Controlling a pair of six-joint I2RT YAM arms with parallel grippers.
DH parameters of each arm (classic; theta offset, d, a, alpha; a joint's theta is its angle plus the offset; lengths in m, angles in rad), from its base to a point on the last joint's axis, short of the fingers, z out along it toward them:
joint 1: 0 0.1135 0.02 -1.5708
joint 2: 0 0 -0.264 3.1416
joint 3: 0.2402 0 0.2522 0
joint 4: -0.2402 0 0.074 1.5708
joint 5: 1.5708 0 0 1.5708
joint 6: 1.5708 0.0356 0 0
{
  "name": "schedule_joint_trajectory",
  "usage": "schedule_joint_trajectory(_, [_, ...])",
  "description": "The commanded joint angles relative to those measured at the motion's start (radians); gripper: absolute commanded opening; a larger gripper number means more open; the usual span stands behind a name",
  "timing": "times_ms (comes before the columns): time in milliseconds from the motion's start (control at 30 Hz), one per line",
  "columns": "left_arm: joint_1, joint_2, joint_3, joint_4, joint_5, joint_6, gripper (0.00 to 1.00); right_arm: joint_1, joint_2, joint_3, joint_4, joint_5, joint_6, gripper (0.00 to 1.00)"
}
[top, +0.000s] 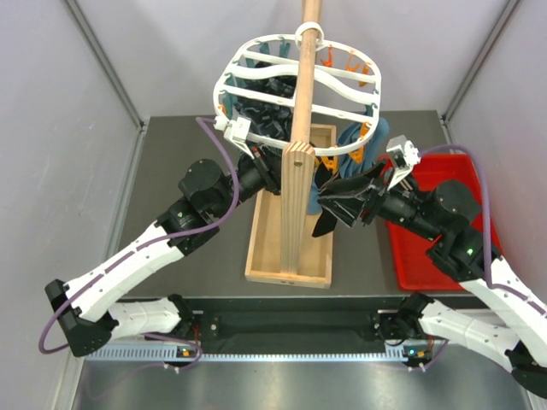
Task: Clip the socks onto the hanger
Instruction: Open the clamp at the hanger.
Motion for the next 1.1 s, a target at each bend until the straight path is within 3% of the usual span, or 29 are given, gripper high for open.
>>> schedule_joint_trajectory(0, [-0.003,-0.034,0.024,0.08,0.03,-0.021,0.21,0.008,0.005,-0.019,0.141,-0.084,0.078,0.52])
schedule_joint_trajectory(267, [-0.001,-0.064,0.01,0.082,0.042,-0.038,0.13,0.006,0.064,-0.016,0.258,-0.037,0.116,0.53])
schedule_joint_trajectory(433, [-0.001,-0.095,-0.004,0.073,0.047,-0.052,0.0,0.002,0.088,0.015,0.219,-0.017,0.077,0.55])
schedule_joint_trajectory(1067, [-0.001,-0.066,0.001,0.045,0.143,-0.084,0.0,-0.015,0.096,0.055,0.23,-0.106,-0.066,0.49])
